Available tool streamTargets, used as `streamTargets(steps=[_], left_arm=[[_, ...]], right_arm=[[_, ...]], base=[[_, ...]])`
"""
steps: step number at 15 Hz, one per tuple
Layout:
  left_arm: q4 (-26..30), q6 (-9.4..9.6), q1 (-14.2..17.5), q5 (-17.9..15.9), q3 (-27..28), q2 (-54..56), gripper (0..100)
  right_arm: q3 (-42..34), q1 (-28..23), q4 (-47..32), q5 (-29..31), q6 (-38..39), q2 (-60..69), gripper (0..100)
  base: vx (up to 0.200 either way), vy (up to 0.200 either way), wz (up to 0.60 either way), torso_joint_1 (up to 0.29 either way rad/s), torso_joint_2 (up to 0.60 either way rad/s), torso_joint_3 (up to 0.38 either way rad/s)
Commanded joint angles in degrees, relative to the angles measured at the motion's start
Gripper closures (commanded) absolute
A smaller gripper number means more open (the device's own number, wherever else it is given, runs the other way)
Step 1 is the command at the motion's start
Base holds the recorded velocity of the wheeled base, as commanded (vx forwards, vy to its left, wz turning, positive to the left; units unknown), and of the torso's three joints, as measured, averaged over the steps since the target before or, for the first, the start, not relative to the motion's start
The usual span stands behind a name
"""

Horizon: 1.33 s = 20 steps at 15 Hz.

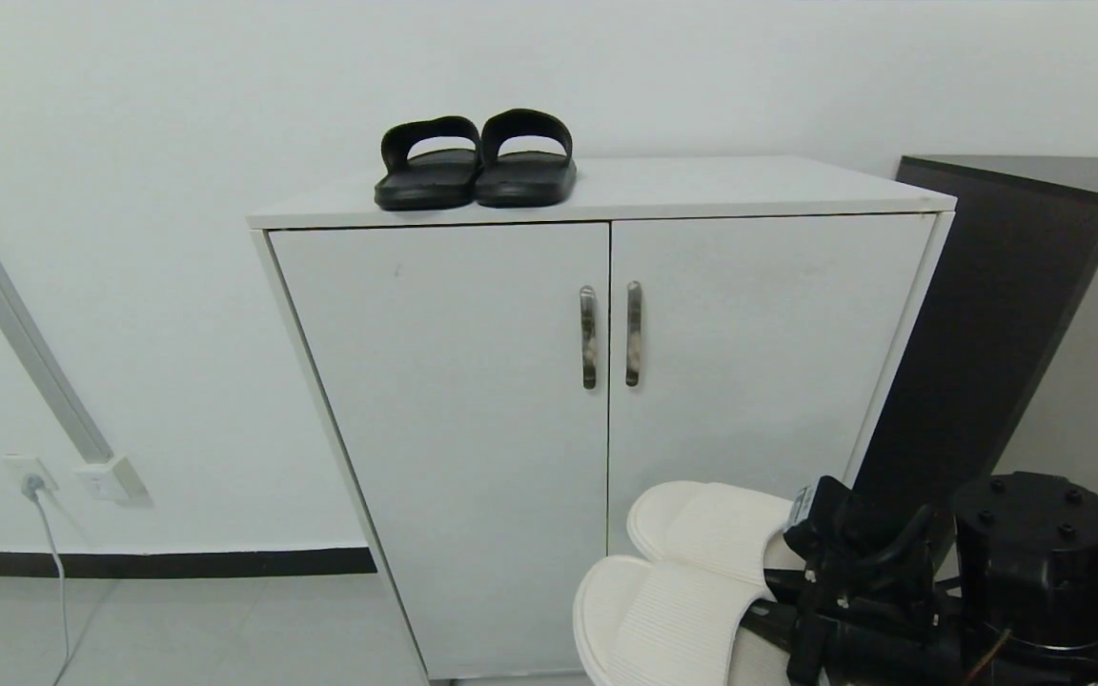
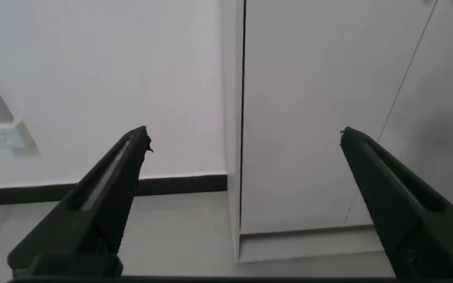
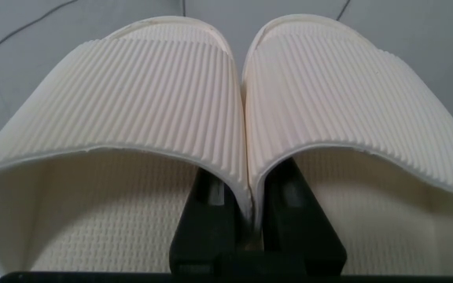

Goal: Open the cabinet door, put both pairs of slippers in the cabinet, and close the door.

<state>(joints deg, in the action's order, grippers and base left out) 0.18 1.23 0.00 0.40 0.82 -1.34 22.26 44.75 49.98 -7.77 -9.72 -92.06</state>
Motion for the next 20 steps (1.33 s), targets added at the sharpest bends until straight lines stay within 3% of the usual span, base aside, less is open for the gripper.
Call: streamTargets(steps=[1,2,4,10,12,17,19,20], left_arm=[[0.0,-1.32,-0.1,-0.7,5.5,-5.1,0],[0.0,-3.08,-0.1,-2.6,8.7,-9.0,0],[-0.6,-3.08,-0.1,-7.7,10.6,-17.5,0],[-16.6,-3.08,-0.7,-19.2,13.3,-38.9,0],[-17.4,-3.16,-4.1,-20.9,17.1,-44.5,0],[-18.0,-3.78,-17.6,-20.7,28.6,-57.7,0],[-20.9,-6.24,-22.8,-20.7,31.9,-62.6,0],[-23.0,-8.35,-25.5,-20.7,33.6,-65.5,0]], right_arm=[[-0.1,0.2,0.0,-0.1,0.0,-0.2,100],[0.0,0.3,0.0,-0.1,0.0,-0.4,100],[-0.1,0.9,-0.1,0.0,0.0,-0.5,100],[-0.6,1.0,0.0,0.0,0.0,0.0,100],[-0.6,1.1,0.0,0.1,0.0,0.0,100],[-0.7,1.0,0.0,0.2,0.3,0.1,100],[-0.7,1.0,0.0,0.2,0.3,0.0,100],[-0.7,1.0,0.0,0.2,0.4,0.0,100]], base=[[0.000,0.000,0.00,0.000,0.00,0.000],[0.000,0.000,0.00,0.000,0.00,0.000],[0.000,0.000,0.00,0.000,0.00,0.000],[0.000,0.000,0.00,0.000,0.00,0.000],[0.000,0.000,0.00,0.000,0.00,0.000],[0.000,0.000,0.00,0.000,0.00,0.000],[0.000,0.000,0.00,0.000,0.00,0.000],[0.000,0.000,0.00,0.000,0.00,0.000]])
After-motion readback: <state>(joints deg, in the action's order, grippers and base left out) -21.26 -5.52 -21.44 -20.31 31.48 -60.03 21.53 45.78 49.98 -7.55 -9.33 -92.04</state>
